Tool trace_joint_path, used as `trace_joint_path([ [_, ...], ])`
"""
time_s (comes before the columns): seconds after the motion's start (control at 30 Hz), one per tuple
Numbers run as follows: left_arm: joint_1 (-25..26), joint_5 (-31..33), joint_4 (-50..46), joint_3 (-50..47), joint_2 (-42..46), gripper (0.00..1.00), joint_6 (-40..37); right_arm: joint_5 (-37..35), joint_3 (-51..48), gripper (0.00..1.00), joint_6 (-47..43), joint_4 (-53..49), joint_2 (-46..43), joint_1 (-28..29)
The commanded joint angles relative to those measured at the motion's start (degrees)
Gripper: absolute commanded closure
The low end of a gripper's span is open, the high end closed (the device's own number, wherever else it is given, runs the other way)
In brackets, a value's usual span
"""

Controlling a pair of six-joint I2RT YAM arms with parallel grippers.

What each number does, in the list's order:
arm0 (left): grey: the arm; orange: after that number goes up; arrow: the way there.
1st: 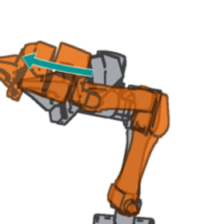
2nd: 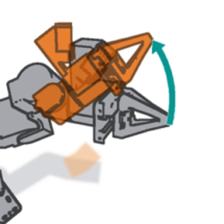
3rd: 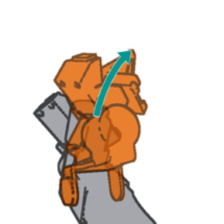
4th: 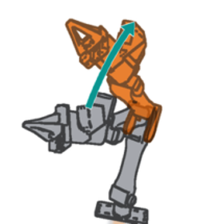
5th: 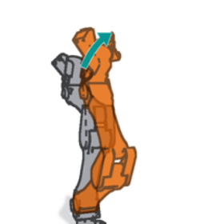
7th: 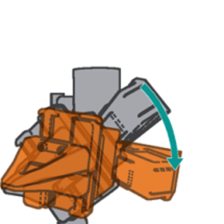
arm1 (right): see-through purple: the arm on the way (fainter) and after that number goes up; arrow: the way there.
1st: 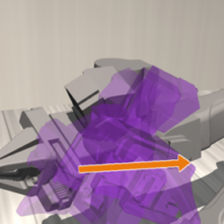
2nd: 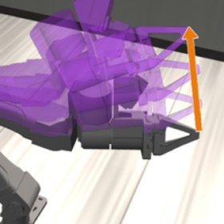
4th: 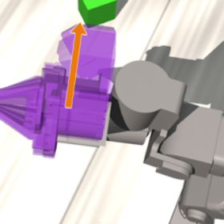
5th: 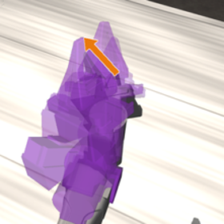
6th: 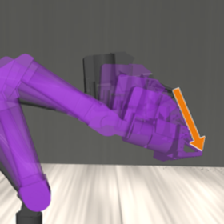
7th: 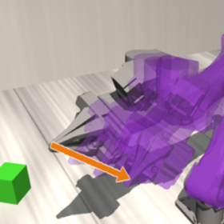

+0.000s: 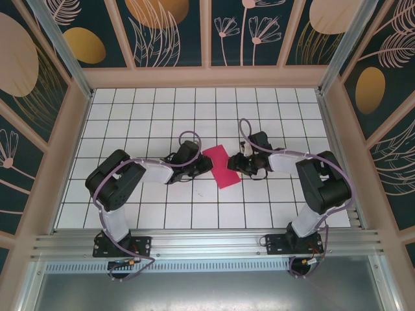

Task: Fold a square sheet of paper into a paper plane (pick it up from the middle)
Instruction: Rotate the paper at the center of the table.

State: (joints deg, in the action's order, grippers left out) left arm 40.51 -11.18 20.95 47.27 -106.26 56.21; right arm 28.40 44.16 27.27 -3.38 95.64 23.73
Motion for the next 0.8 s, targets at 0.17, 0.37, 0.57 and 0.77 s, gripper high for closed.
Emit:
trace_joint_path([
  [0.17, 0.13, -1.52, -1.81, 2.30, -2.10, 0.76, -2.54, 2.98, -3.07, 0.58, 0.49, 0.19, -4.78, 0.54],
  [0.37, 0.17, -1.87, -3.70, 3.61, -3.31, 0.76, -3.48, -4.38, -2.30, 0.57, 0.42, -2.55, -6.69, 0.21],
  [0.57, 0.13, -1.67, -4.49, 3.62, -3.40, 0.76, -3.88, -4.51, 1.01, 0.55, -1.71, -2.90, -3.22, -1.72],
  [0.77, 0.17, -1.79, -4.19, 3.41, -3.21, 0.76, -3.66, -0.02, 1.04, 0.56, -0.71, 0.53, 0.24, -1.55],
])
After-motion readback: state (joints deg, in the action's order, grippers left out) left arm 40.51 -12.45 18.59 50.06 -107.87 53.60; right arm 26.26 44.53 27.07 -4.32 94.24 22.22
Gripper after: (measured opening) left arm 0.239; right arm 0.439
